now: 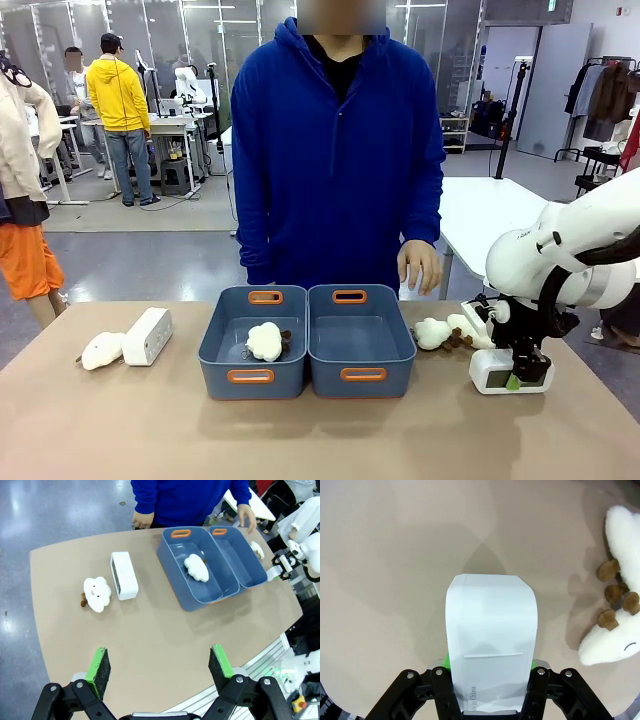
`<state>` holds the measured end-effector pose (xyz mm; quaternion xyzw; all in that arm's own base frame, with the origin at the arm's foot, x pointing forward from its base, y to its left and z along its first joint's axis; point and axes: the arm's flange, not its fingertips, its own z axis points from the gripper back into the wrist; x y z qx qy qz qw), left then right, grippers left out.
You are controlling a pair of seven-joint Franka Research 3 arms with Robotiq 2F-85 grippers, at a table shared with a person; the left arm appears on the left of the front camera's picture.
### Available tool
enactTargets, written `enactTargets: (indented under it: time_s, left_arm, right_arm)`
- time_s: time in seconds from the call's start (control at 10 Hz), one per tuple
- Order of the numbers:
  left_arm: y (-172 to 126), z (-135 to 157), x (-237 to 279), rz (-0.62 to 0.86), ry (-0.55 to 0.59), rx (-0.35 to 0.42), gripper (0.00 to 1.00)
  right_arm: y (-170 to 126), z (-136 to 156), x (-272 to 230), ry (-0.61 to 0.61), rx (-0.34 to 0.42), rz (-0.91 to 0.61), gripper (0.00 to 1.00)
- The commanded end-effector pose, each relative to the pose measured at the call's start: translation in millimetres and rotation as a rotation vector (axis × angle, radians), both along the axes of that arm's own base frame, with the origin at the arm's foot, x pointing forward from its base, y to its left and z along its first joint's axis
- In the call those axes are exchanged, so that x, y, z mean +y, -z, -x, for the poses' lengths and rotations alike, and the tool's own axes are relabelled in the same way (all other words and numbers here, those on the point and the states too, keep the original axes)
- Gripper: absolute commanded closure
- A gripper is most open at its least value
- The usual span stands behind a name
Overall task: Sort the digital clocks into the basket.
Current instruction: Pick up the Digital clock from the table and place it into the empty Plastic storage basket.
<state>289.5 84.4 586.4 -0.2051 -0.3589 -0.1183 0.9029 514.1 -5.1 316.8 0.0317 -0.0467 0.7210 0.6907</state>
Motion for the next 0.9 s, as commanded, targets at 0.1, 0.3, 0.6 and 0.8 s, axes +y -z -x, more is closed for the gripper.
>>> enactTargets:
  time_s: [0.1,0.3,0.6,0.8]
  left_arm:
    - [0,1,2,-0.017,0.009,0.004,0.0]
    - [0,1,2,-0.017,0.009,0.004,0.0]
    - [0,1,2,-0.017,0.009,0.004,0.0]
    - [0,1,2,-0.017,0.009,0.004,0.0]
  right_arm:
    - [-12,-2,1,0.032,0.003,-0.033,1.0]
    - [-83,24,-25,0.062,-0.019,-0.124,1.0]
    - [-189,78,-166,0.237,-0.122,-0.434,1.0]
    - [-201,102,-199,0.302,-0.183,-0.547,1.0]
